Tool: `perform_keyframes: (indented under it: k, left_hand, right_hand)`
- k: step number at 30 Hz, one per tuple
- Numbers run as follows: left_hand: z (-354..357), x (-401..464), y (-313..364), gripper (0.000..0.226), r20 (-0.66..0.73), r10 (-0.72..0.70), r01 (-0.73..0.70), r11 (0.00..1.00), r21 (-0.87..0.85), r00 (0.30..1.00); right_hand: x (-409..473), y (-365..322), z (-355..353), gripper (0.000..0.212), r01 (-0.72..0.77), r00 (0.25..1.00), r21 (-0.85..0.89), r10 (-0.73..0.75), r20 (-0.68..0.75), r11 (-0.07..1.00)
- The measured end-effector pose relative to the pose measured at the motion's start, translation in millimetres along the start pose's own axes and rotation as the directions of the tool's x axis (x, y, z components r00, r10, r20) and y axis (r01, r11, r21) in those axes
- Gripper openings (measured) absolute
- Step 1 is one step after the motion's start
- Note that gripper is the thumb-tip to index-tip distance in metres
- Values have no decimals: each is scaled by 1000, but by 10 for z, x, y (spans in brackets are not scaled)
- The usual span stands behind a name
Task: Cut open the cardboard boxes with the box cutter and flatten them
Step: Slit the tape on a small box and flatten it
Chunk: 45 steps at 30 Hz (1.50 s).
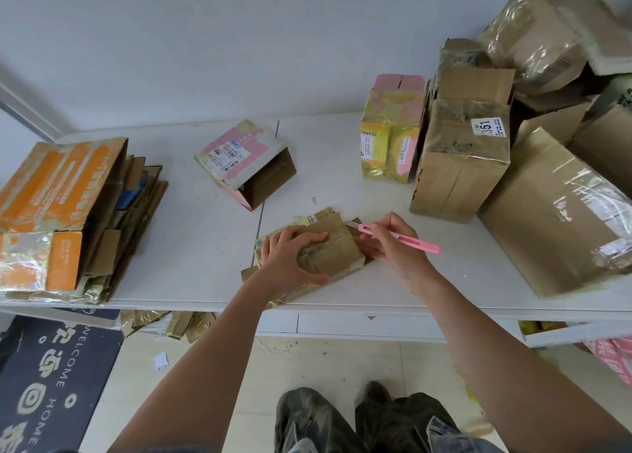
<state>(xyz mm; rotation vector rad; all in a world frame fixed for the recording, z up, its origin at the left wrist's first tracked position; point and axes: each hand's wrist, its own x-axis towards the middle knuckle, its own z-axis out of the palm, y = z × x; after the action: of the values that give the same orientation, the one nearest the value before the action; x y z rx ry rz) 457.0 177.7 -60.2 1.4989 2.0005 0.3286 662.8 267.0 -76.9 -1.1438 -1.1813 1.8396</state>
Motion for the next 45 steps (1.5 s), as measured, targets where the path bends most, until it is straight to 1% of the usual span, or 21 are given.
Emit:
perform_keyframes:
  k: [6, 11, 16, 19, 21, 24, 26, 27, 29, 30, 32, 34, 36, 38, 39, 40, 41, 42, 43, 44, 45]
  left_hand:
    - [-6, -9, 8, 70, -6, -4, 4, 1000, -3, 1000]
    - [7, -8, 14, 71, -9, 4, -4, 1000, 8, 1000]
    - [16, -13, 16, 71, -26, 7, -7, 1000, 12, 1000]
    - [19, -24, 16, 73, -41, 1, -1, 1000, 10, 999]
    - [20, -30, 21, 74, -48, -5, 6, 1000, 20, 999]
    - [10, -37, 43, 76, -99, -72, 81, 993, 81, 992]
    - [-32, -56, 38, 76, -197, -192, 207, 976, 59, 961]
    - [-55, -72, 23, 78, -243, -251, 266, 963, 30, 937]
    - [-95, -124, -24, 79, -296, -342, 349, 937, -30, 892]
    - [-111, -152, -55, 77, -297, -367, 368, 928, -57, 881]
    - [-136, -201, -115, 67, -271, -391, 379, 920, -100, 879]
    - [-179, -248, -166, 53, -258, -400, 367, 915, -170, 879]
    - [-222, -298, -227, 46, -262, -415, 359, 903, -235, 872]
    - [-253, -366, -284, 45, -261, -458, 388, 879, -278, 850]
    - [-258, -396, -305, 46, -249, -485, 408, 861, -305, 838]
    - [-258, -418, -323, 49, -232, -509, 427, 843, -327, 829]
    - [-252, -428, -331, 51, -210, -528, 442, 827, -348, 823]
    - [-247, -433, -330, 52, -184, -539, 448, 811, -377, 822]
    - [-244, -434, -319, 52, -157, -542, 444, 795, -413, 825]
    - [-245, -432, -302, 52, -131, -539, 437, 783, -443, 832]
    - [-246, -428, -290, 52, -111, -530, 430, 779, -457, 841]
  right_hand:
    - [-82, -38, -153, 17, -44, 996, -22, 46, 80, 999]
    - [-126, -33, -222, 12, -28, 993, -66, 35, 112, 997]
    - [-193, -44, -320, 15, -27, 990, -106, 41, 133, 994]
    - [-244, -74, -372, 15, -9, 984, -115, 29, 178, 993]
    - [-258, -109, -415, 16, 11, 979, -167, 23, 201, 986]
    - [-260, -197, -452, 15, 110, 974, -276, -49, 221, 955]
    - [-254, -275, -442, 11, 267, 957, -442, -182, 225, 856]
    - [-241, -296, -437, 9, 353, 935, -551, -260, 242, 756]
    - [-179, -286, -428, 7, 456, 881, -763, -355, 314, 457]
    - [-138, -261, -418, 9, 449, 873, -841, -349, 341, 301]
    - [-73, -218, -386, 15, 329, 920, -941, -253, 299, 83]
    - [-19, -205, -343, 27, 202, 970, -979, -128, 205, -41]
    - [13, -222, -272, 33, 140, 989, -985, -33, 144, -99]
    - [5, -231, -133, 42, 113, 993, -982, -11, 116, -153]
    - [-8, -226, -40, 44, 113, 992, -976, -39, 122, -186]
    - [-24, -210, 63, 42, 130, 985, -971, -85, 149, -199]
    - [-38, -186, 184, 39, 168, 973, -973, -129, 189, -158]
    - [-55, -165, 319, 37, 226, 961, -973, -150, 232, -54]
    - [-71, -153, 466, 38, 283, 953, -954, -142, 268, 99]
    - [-85, -146, 614, 43, 306, 952, -916, -108, 287, 258]
    - [-89, -134, 747, 51, 290, 955, -879, -60, 289, 379]
